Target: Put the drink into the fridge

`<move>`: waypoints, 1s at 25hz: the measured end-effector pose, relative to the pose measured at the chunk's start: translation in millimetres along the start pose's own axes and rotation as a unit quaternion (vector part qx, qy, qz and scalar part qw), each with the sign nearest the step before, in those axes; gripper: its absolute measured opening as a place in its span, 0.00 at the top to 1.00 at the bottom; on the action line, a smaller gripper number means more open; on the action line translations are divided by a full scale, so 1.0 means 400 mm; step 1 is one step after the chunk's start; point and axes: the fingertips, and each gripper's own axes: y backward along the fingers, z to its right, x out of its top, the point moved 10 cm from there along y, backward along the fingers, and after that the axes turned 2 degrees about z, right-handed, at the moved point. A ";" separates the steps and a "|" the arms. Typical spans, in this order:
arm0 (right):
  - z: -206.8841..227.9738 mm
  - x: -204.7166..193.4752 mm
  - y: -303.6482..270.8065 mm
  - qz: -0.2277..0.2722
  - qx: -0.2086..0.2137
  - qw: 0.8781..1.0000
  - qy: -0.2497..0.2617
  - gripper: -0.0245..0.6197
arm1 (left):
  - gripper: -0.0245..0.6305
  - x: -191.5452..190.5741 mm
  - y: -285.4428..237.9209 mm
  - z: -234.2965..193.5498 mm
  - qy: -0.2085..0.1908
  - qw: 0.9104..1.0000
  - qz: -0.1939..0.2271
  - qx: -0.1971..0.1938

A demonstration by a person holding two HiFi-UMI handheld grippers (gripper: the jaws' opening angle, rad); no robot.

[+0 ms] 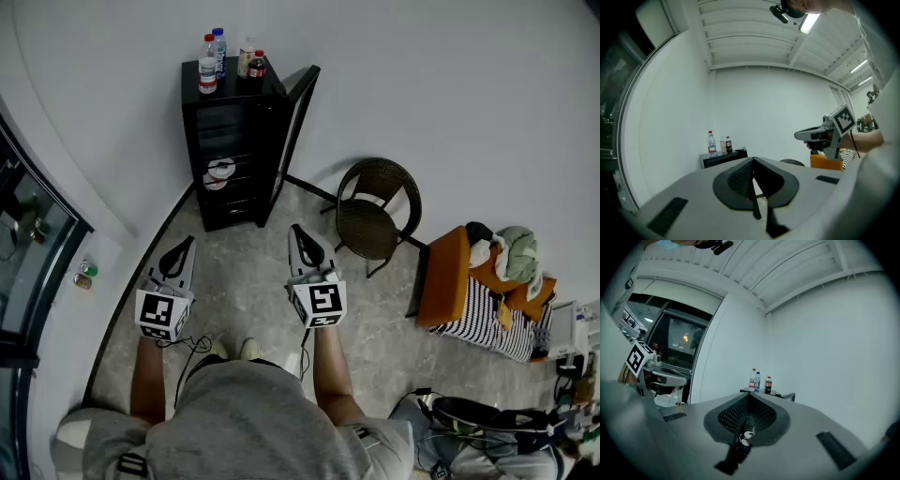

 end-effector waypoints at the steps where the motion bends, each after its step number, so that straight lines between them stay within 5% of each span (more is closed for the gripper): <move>1: 0.004 -0.003 0.000 0.004 0.002 1.000 0.005 0.92 | 0.96 -0.003 -0.004 0.006 0.000 1.000 -0.002 -0.001; 25: 0.126 -0.054 -0.093 -0.009 0.014 1.000 -0.018 0.92 | 0.96 -0.022 -0.164 0.005 0.010 1.000 -0.004 0.002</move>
